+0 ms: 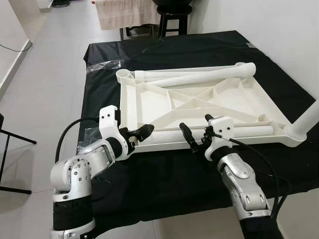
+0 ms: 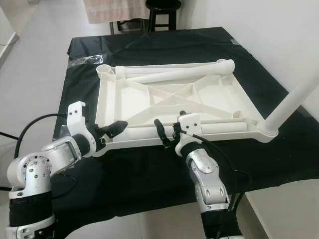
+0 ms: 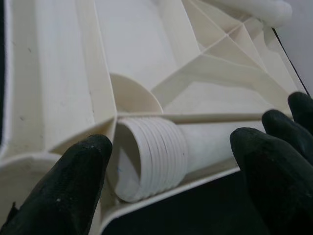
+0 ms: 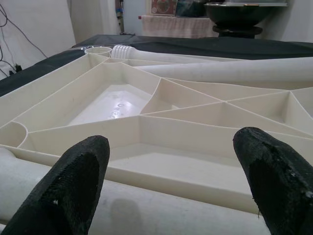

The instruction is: Building children table

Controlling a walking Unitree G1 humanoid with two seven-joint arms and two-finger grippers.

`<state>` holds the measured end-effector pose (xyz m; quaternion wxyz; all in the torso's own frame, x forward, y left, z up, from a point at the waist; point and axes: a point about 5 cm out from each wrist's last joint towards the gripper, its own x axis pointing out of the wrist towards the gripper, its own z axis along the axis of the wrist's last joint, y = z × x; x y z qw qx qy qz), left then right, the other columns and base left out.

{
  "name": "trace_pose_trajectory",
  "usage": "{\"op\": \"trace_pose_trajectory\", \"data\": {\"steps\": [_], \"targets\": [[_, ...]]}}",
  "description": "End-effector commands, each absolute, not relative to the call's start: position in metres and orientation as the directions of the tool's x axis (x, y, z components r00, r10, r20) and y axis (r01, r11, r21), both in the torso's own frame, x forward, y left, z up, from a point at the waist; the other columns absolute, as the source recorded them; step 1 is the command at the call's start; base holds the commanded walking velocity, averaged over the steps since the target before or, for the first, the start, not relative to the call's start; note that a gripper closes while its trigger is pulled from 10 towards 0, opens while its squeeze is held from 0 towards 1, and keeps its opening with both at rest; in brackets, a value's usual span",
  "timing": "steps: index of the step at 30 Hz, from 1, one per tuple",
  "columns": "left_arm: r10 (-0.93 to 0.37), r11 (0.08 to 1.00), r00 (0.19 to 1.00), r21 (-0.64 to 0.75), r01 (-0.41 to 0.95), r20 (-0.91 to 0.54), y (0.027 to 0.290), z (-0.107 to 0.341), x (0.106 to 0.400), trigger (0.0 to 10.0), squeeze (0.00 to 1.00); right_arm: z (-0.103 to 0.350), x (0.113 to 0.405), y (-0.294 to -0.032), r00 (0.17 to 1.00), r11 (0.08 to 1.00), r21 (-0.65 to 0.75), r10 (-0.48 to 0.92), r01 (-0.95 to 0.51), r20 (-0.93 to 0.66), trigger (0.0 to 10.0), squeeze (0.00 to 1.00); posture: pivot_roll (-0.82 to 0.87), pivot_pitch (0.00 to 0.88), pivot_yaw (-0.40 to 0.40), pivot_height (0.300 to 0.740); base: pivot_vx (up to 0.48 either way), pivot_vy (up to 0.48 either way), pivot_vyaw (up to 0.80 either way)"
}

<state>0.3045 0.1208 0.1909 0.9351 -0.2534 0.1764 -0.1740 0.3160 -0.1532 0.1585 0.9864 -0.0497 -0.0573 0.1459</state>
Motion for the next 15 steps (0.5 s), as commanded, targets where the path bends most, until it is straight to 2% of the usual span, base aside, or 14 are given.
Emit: {"op": "trace_pose_trajectory", "data": {"steps": [1,7,15], "targets": [[-0.415,0.811,0.866,-0.546,0.212,-0.280,0.122,0.182,0.302,10.0,0.00,0.154,0.314,-0.156,0.954,0.953,-0.117,0.288,-0.278,0.080,10.0,0.00,-0.03,0.168,-0.026,0.740,0.000,0.000,0.00],[-0.505,0.739,0.815,-0.630,0.239,-0.283,0.113,0.177,0.300,10.0,0.00,0.155,0.314,-0.156,0.955,0.954,-0.118,0.287,-0.276,0.081,10.0,0.00,-0.04,0.168,-0.026,0.740,0.000,0.000,0.00],[-0.536,0.724,0.797,-0.638,0.263,-0.280,0.110,0.178,0.300,10.0,0.00,0.155,0.313,-0.155,0.954,0.953,-0.118,0.289,-0.279,0.081,10.0,0.00,-0.04,0.169,-0.028,0.740,0.000,0.000,0.00]]}}
